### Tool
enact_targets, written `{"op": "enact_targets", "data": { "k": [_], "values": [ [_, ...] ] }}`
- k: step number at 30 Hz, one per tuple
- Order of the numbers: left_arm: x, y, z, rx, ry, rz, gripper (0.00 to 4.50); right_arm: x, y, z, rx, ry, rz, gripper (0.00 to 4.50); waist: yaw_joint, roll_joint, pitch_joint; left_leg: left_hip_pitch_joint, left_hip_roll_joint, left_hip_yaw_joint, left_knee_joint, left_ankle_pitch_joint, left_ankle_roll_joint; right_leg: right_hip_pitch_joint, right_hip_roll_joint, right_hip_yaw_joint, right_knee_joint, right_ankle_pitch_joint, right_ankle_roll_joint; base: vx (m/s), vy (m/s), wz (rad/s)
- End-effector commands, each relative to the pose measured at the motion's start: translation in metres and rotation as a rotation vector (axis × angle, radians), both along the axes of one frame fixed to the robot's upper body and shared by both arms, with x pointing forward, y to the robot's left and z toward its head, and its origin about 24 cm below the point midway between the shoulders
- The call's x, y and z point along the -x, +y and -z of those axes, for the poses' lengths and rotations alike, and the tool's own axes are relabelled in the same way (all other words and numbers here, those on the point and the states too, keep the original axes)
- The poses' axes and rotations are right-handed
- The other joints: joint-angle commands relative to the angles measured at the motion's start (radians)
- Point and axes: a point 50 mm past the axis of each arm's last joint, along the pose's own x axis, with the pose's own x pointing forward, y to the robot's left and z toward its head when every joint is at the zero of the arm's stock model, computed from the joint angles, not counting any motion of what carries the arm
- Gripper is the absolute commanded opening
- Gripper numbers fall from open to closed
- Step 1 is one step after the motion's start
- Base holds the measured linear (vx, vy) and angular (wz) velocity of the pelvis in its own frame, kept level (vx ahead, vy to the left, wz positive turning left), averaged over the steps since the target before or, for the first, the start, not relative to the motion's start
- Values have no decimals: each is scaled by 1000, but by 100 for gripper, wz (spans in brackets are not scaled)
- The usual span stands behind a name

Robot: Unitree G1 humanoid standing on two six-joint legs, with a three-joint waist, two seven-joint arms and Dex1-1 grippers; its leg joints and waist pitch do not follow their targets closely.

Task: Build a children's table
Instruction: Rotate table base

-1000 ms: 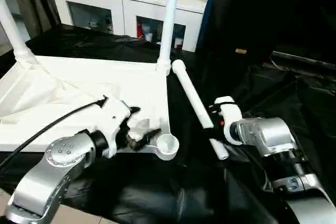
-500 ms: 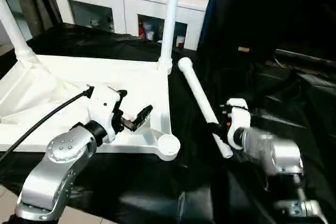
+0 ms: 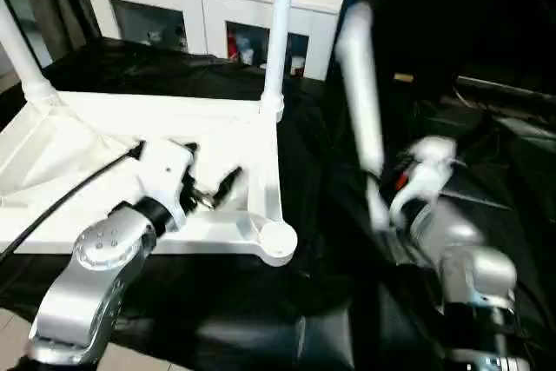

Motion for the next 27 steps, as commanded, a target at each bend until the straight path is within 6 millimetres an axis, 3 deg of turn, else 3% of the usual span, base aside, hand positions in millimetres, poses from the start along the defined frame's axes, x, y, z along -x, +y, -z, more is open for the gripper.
{"op": "enact_targets", "data": {
  "k": [1,2,3,4,5,6,8,9,11,13,14,18,22,27],
  "values": [
    [3,-12,-28,224,-66,192,450,5,-6,-26,-59,-173,9,136,7,24,-58,-12,30,5,-94,-112,21,56,-80,47,-84,-488,-31,0,0,0],
    [3,-13,-30,236,-71,205,450,6,-6,-27,-56,-180,6,136,8,19,-58,-15,31,5,-95,-115,17,58,-81,47,-82,-484,-37,0,0,0],
    [1,-20,-42,302,-95,271,450,8,-1,-34,-28,-231,-15,136,12,24,-59,-17,33,2,-97,-108,13,61,-78,47,-74,-447,-49,0,0,0],
    [-2,-24,-46,333,-88,291,450,9,2,-38,-20,-258,-27,136,13,21,-58,-16,34,4,-98,-105,13,59,-74,48,-74,-424,-54,0,0,0],
    [-4,-29,-47,353,-74,329,450,9,5,-42,-18,-282,-27,136,15,25,-58,-16,33,3,-98,-103,13,61,-74,48,-71,-414,-57,0,0,0],
    [-4,-33,-47,366,-65,358,450,9,7,-44,-22,-295,-27,136,16,20,-57,-18,30,6,-98,-102,15,63,-74,49,-74,-423,-53,0,0,0],
    [-7,-36,-49,384,-64,371,450,10,11,-48,-22,-317,-43,136,16,24,-56,-23,28,7,-100,-96,17,67,-74,50,-76,-437,-43,0,0,0],
    [-12,-43,-52,431,-58,394,450,12,21,-52,-8,-346,-103,136,16,20,-59,-23,25,10,-97,-88,19,69,-73,49,-81,-464,-22,0,0,0],
    [-20,-51,-56,467,-48,424,450,16,36,-52,20,-363,-208,136,20,26,-58,-21,22,12,-95,-84,26,66,-69,46,-92,-485,1,0,0,0],
    [-26,-57,-63,535,-32,470,450,19,49,-50,52,-369,-301,136,24,24,-62,-23,22,10,-95,-74,28,72,-72,44,-88,-476,6,0,0,0],
    [-28,-60,-66,559,-30,494,450,20,54,-49,66,-374,-338,136,26,29,-63,-26,25,6,-98,-60,28,76,-74,45,-84,-455,-1,0,0,0],
    [-38,-72,-66,589,14,525,450,25,70,-46,86,-380,-441,136,28,27,-64,-23,27,8,-97,-37,33,72,-71,46,-83,-415,-22,0,0,0],
    [-44,-79,-59,583,44,493,450,26,77,-45,98,-381,-489,136,29,30,-68,-20,33,6,-95,21,43,75,-72,50,-71,-309,-59,0,0,0],
    [-53,-76,-59,639,63,413,450,26,79,-43,112,-372,-508,136,31,30,-68,-23,37,6,-95,15,43,82,-77,52,-62,-255,-109,0,0,0]
  ]
}}
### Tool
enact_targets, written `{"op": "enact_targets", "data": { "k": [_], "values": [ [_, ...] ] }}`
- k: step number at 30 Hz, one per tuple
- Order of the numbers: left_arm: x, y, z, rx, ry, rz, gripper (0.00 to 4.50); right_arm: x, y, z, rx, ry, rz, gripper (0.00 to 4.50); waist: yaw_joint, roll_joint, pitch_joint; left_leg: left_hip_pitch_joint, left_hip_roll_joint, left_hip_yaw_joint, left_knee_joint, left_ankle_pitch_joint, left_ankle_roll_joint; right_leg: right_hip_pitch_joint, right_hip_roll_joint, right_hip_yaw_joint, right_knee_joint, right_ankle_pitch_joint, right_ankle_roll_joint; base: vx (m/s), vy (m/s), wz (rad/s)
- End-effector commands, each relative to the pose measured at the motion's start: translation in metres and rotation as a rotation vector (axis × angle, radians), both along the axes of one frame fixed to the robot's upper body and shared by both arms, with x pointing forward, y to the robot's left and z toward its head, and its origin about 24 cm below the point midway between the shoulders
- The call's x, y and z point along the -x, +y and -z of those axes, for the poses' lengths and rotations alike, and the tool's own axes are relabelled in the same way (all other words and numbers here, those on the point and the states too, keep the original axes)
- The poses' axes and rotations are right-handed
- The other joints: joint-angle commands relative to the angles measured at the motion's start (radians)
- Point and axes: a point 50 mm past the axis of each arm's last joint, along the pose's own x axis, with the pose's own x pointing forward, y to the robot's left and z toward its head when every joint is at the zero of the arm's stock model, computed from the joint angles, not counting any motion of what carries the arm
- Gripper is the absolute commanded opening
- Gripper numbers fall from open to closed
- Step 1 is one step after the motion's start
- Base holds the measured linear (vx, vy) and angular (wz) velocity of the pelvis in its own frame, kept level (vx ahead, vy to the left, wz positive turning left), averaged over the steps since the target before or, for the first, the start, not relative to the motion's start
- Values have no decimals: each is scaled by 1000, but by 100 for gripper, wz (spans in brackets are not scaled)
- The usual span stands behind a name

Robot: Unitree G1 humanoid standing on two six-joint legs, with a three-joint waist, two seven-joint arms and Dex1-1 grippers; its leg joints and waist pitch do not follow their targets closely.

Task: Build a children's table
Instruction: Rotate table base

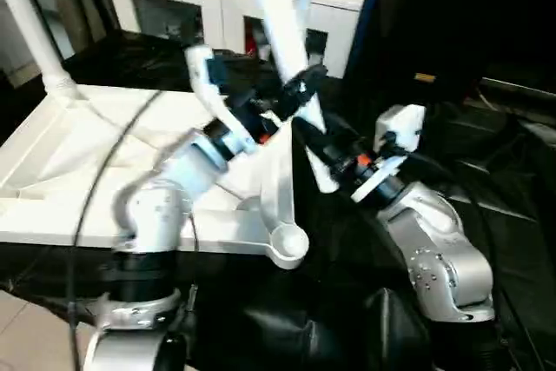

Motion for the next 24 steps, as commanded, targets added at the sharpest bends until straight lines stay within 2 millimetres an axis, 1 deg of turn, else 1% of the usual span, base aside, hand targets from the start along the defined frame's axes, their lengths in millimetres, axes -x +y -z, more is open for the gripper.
{"op": "enact_targets", "data": {
  "k": [1,2,3,4,5,6,7,9,10,11,12,13,14,16,17,18,19,20,22,23,24],
  "values": [
    [-5,5,-6,20,1,-50,450,1,-2,-3,0,-27,6,136,4,17,-69,-18,35,5,-80,-8,37,83,-78,52,-53,-271,-107,0,0,0],
    [-6,8,-7,34,1,-57,421,1,-1,-3,2,-27,6,136,4,15,-68,-18,35,6,-80,-15,36,83,-78,52,-55,-285,-103,0,0,0],
    [-6,9,-7,43,3,-57,414,1,-1,-3,2,-27,5,136,4,16,-67,-19,34,5,-82,-27,31,85,-80,52,-57,-308,-97,0,0,0],
    [-6,10,-7,63,15,-58,414,1,-1,-3,4,-28,3,136,2,14,-67,-19,35,6,-82,-35,28,84,-79,52,-59,-324,-88,0,0,0],
    [-6,10,-7,79,23,-53,414,1,-1,-3,6,-29,1,136,2,14,-66,-18,35,6,-82,-38,27,83,-79,52,-60,-331,-85,0,0,0],
    [-5,9,-7,84,26,-45,411,2,0,-3,6,-28,-2,136,2,8,-66,-17,34,8,-82,-45,27,81,-79,52,-63,-348,-80,0,0,0],
    [-5,8,-7,88,29,-40,387,2,0,-2,7,-27,-6,136,3,5,-66,-17,34,8,-82,-47,30,80,-79,52,-64,-360,-76,0,0,0],
    [-2,4,-10,132,29,-14,372,2,1,-1,6,-21,-14,136,5,7,-65,-18,36,7,-83,-43,31,78,-80,52,-63,-367,-71,0,0,0],
    [-1,4,-11,141,27,-11,371,2,2,-1,4,-19,-15,136,7,5,-65,-19,35,7,-82,-43,32,78,-81,52,-63,-370,-70,0,0,0],
    [-1,3,-12,156,31,-5,364,2,2,-1,5,-18,-18,136,7,6,-65,-19,35,8,-83,-42,33,78,-80,52,-64,-371,-69,0,0,0],
    [-1,1,-12,167,32,6,349,2,3,-1,5,-17,-20,136,9,3,-65,-20,35,8,-83,-40,34,78,-81,52,-64,-374,-67,0,0,0],
    [0,-1,-13,177,33,18,335,2,3,-1,5,-15,-22,136,9,4,-65,-21,36,8,-82,-37,35,78,-81,52,-64,-372,-63,0,0,0],
    [1,-4,-14,185,33,37,328,2,3,0,4,-14,-24,136,10,2,-66,-22,35,8,-82,-33,35,79,-81,52,-64,-372,-59,0,0,0],
    [2,-6,-14,191,34,47,325,3,3,0,3,-14,-24,136,12,3,-66,-22,34,8,-82,-31,35,78,-81,52,-64,-373,-56,0,0,0],
    [3,-6,-15,192,34,47,299,3,3,-1,3,-14,-25,136,13,3,-66,-21,36,8,-82,-29,35,76,-80,52,-63,-365,-55,0,0,0],
    [3,-6,-15,195,35,50,299,3,3,-1,2,-14,-25,136,13,3,-66,-21,36,8,-82,-29,35,77,-80,52,-63,-365,-55,0,0,0],
    [4,-6,-15,196,39,44,286,3,3,-1,2,-14,-24,136,13,3,-66,-22,35,7,-82,-26,35,78,-80,52,-62,-364,-52,0,0,0],
    [4,-5,-14,199,49,38,284,3,3,-1,1,-13,-24,136,14,3,-66,-23,35,7,-81,-22,35,79,-80,52,-62,-360,-50,0,0,0],
    [3,-4,-14,203,55,30,281,3,3,-1,2,-13,-25,136,14,4,-66,-22,35,7,-82,-27,34,78,-79,51,-63,-365,-48,0,0,0],
    [2,-1,-13,220,68,11,268,2,3,0,2,-12,-23,136,16,1,-66,-24,34,8,-82,-24,34,79,-79,51,-62,-371,-42,0,0,0],
    [1,-1,-13,224,71,6,252,2,3,0,3,-11,-23,136,16,1,-66,-25,34,7,-82,-23,34,79,-79,51,-63,-374,-39,0,0,0]
  ]
}}
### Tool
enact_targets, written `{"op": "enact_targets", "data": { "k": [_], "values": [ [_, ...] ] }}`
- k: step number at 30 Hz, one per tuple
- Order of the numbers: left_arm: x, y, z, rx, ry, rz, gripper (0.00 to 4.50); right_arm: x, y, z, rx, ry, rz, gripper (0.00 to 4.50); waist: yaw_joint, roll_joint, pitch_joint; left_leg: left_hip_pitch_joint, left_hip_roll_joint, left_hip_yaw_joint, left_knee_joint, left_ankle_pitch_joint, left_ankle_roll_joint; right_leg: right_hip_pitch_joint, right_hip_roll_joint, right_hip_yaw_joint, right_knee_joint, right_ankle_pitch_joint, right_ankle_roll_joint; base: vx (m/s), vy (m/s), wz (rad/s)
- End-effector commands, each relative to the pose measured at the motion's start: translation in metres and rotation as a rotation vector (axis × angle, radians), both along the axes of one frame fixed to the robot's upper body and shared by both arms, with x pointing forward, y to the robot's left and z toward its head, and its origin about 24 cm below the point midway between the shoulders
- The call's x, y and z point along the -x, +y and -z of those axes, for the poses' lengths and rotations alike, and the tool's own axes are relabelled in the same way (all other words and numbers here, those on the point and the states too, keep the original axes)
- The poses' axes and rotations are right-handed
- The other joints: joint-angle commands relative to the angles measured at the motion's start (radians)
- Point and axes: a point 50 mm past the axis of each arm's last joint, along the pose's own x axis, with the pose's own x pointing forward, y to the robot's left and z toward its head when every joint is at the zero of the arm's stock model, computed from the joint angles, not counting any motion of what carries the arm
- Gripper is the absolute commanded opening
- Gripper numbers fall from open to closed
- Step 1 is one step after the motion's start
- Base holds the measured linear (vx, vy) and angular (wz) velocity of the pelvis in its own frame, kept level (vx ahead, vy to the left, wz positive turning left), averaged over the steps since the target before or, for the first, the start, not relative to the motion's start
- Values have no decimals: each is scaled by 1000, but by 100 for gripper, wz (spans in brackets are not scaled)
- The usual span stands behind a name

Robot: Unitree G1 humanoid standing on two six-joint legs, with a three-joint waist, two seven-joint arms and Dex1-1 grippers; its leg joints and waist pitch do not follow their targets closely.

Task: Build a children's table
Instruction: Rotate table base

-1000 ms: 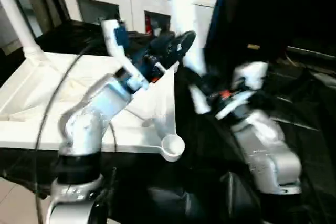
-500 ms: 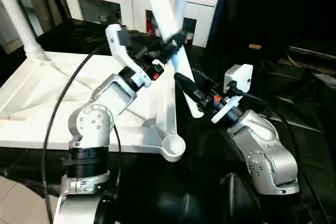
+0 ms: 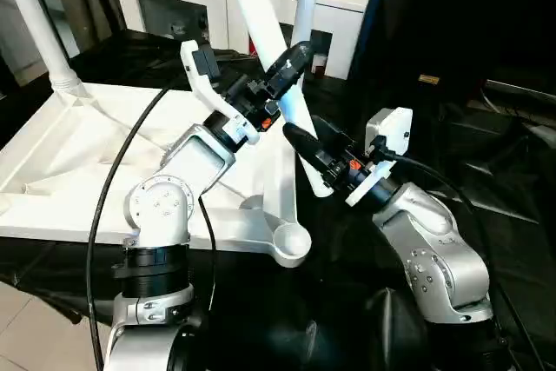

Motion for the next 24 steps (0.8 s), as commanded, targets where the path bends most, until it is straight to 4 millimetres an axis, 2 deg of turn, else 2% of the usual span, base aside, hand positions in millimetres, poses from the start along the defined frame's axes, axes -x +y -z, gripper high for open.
{"op": "enact_targets", "data": {
  "k": [1,2,3,4,5,6,8,10,11,13,16,17,19,21,22,23,24],
  "values": [
    [0,2,-5,8,-6,-17,242,1,-2,-1,-12,-14,4,136,3,1,-66,-21,33,7,-81,-29,33,78,-79,50,-65,-377,-35,0,0,0],
    [-1,3,-5,6,-8,-25,234,1,-2,-1,-12,-14,6,136,4,4,-66,-20,33,6,-82,-29,32,78,-79,50,-65,-380,-31,0,0,0],
    [-2,5,-6,13,-9,-35,234,0,-1,-1,-12,-15,10,136,5,13,-66,-19,33,6,-82,-31,30,76,-79,51,-65,-382,-32,0,0,0],
    [-3,6,-7,16,-8,-43,221,-1,-1,-1,-13,-17,16,136,4,11,-66,-18,33,6,-81,-35,29,76,-78,50,-66,-380,-31,0,0,0],
    [-4,6,-7,19,-7,-43,196,-1,0,-1,-28,-12,11,136,5,14,-67,-19,33,6,-82,-37,27,76,-78,50,-67,-374,-32,0,0,0],
    [-4,6,-7,18,-7,-41,193,-1,0,-1,-33,-11,8,171,5,13,-67,-18,34,6,-82,-37,26,76,-78,50,-66,-369,-33,0,0,0],
    [-4,6,-8,16,-5,-48,187,-1,0,-2,-45,-7,8,206,6,11,-67,-19,33,5,-83,-37,26,78,-77,50,-64,-359,-36,0,0,0],
    [-4,7,-10,14,-8,-50,173,0,1,-2,-63,2,-4,208,7,12,-68,-18,35,4,-82,-34,29,77,-78,50,-61,-338,-49,0,0,0],
    [-3,8,-11,14,-8,-47,170,1,2,-2,-67,5,-13,227,8,20,-68,-18,35,3,-82,-36,28,77,-78,50,-60,-336,-52,0,0,0],
    [-3,9,-10,7,-5,-52,170,1,3,-2,-69,5,-16,242,7,17,-69,-17,35,4,-82,-39,26,78,-77,50,-61,-330,-55,0,0,0],
    [-4,12,-8,-6,2,-59,168,1,3,-2,-70,3,-16,257,8,19,-68,-17,36,3,-83,-43,20,78,-78,50,-60,-327,-61,0,0,0],
    [-6,18,-8,-30,2,-78,168,2,2,-3,-64,-1,-21,285,9,24,-68,-17,36,2,-83,-43,18,79,-78,50,-59,-321,-62,0,0,0],
    [-10,29,-8,-125,-18,-104,168,2,-4,-4,-26,-17,-37,290,9,18,-67,-15,34,2,-85,-42,21,79,-74,50,-59,-322,-51,0,0,0],
    [-13,39,-9,-222,-32,-112,168,1,-13,-6,16,-28,-50,303,7,22,-68,-13,32,1,-84,-38,23,80,-72,51,-56,-321,-31,0,0,0],
    [-14,44,-10,-267,-37,-110,168,0,-18,-7,42,-33,-58,316,8,22,-68,-12,32,2,-83,-35,21,80,-74,51,-57,-322,-32,0,0,0],
    [-15,51,-11,-338,-45,-103,168,-1,-26,-8,88,-40,-74,328,8,18,-69,-13,32,2,-82,-30,22,81,-74,51,-56,-319,-35,0,0,0],
    [-15,51,-11,-338,-45,-103,168,-1,-26,-8,88,-40,-74,334,11,23,-70,-11,33,0,-81,-23,23,80,-73,51,-50,-306,-41,0,0,0]
  ]
}}
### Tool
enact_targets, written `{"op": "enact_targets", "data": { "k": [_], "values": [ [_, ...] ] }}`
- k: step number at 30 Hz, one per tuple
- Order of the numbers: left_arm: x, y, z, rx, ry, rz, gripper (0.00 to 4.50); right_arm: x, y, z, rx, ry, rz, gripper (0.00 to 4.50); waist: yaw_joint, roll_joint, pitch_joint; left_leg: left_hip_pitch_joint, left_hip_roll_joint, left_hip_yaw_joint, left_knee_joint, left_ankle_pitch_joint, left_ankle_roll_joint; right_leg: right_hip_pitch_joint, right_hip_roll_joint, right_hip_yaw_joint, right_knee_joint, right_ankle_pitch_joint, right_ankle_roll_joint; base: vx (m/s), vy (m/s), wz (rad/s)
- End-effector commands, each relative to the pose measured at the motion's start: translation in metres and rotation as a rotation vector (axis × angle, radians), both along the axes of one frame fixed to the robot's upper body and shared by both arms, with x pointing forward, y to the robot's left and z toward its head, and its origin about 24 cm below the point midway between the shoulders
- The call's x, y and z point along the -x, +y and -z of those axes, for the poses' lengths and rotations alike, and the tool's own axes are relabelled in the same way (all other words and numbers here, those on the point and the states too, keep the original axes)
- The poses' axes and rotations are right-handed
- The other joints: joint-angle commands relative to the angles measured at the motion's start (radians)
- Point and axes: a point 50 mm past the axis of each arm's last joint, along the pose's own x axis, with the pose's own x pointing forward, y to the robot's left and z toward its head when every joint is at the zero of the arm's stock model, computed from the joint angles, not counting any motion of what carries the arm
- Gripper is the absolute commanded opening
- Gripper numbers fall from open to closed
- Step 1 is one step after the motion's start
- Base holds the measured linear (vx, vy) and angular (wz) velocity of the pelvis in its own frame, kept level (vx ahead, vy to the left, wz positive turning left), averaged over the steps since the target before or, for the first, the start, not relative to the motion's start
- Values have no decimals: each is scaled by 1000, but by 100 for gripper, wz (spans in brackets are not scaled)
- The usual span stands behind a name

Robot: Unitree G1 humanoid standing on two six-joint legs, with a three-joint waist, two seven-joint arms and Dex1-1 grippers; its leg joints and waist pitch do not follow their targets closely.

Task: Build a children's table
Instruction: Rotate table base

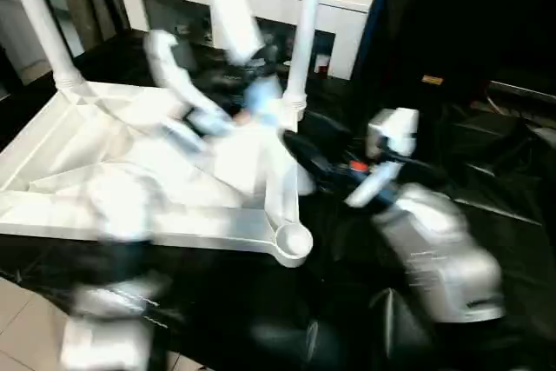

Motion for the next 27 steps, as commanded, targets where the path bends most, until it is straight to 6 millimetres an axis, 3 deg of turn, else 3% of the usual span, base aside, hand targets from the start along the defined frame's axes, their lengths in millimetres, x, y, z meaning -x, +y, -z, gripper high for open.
{"op": "enact_targets", "data": {
  "k": [1,3,4,5,6,9,10,12,13,15,18,19,20,22,25,27],
  "values": [
    [3,0,-4,-203,-19,94,168,-5,-11,-16,62,-69,-27,339,9,23,-70,-7,35,0,-82,-26,21,79,-75,51,-49,-306,-47,0,0,0],
    [5,4,-3,-264,-11,120,168,-9,-15,-21,90,-106,-17,361,4,25,-68,-9,33,4,-81,-20,24,76,-76,54,-46,-296,-71,0,0,0],
    [9,9,-1,-352,-1,156,168,-15,-17,-31,169,-203,18,372,7,40,-69,-5,35,3,-81,-28,13,73,-80,54,-43,-301,-88,0,0,0],
    [10,10,-1,-376,3,167,168,-17,-17,-33,195,-236,29,372,3,35,-68,-4,35,4,-81,-36,6,70,-78,53,-45,-308,-93,0,0,0],
    [15,13,2,-444,17,210,167,-21,-17,-42,322,-378,55,382,3,32,-67,-6,34,6,-81,-42,-5,73,-79,54,-41,-309,-104,0,0,0],
    [28,6,4,-430,56,374,167,-24,-10,-61,557,-723,80,416,1,28,-64,-7,29,15,-77,-40,-22,74,-82,57,-39,-323,-122,0,0,0],
    [28,6,4,-430,56,374,167,-24,-10,-61,557,-723,80,423,0,25,-62,-10,26,18,-75,-42,-20,73,-82,60,-39,-329,-130,0,0,0],
    [33,-2,4,-384,69,450,167,-29,-8,-70,637,-854,105,438,3,25,-61,-7,26,19,-75,-57,-1,75,-79,61,-41,-354,-130,0,0,0],
    [36,-7,4,-360,76,494,167,-33,-6,-72,717,-942,109,438,2,13,-62,-13,26,18,-74,-41,-3,77,-79,58,-35,-356,-129,0,0,0],
    [38,-10,4,-346,77,519,167,-35,-6,-72,751,-975,106,450,2,17,-61,-10,23,22,-73,-56,1,74,-75,59,-41,-381,-121,0,0,0],
    [41,-16,3,-302,82,574,167,-42,-5,-67,808,-1001,78,450,-1,12,-59,-13,22,23,-72,-82,17,75,-71,56,-45,-425,-96,0,0,0],
    [42,-18,3,-299,84,597,167,-46,-5,-67,833,-1040,89,450,-2,3,-62,-14,23,23,-72,-76,17,74,-72,54,-44,-432,-88,0,0,0],
    [44,-20,4,-294,93,618,167,-50,-4,-68,844,-1105,117,450,-2,6,-62,-13,20,23,-71,-78,17,72,-68,52,-42,-434,-88,0,0,0],
    [47,-22,7,-287,115,640,167,-54,-1,-72,832,-1194,152,450,-4,4,-62,-16,21,24,-69,-76,6,71,-71,53,-43,-449,-69,0,0,0],
    [49,-23,11,-274,138,655,167,-56,3,-75,828,-1269,174,450,-5,0,-66,-22,15,25,-65,-47,8,74,-62,54,-33,-396,-57,0,0,0],
    [50,-24,12,-268,146,659,167,-56,5,-78,803,-1300,186,450,-8,0,-68,-23,13,27,-61,-31,9,69,-58,55,-25,-348,-67,0,0,0]
  ]
}}
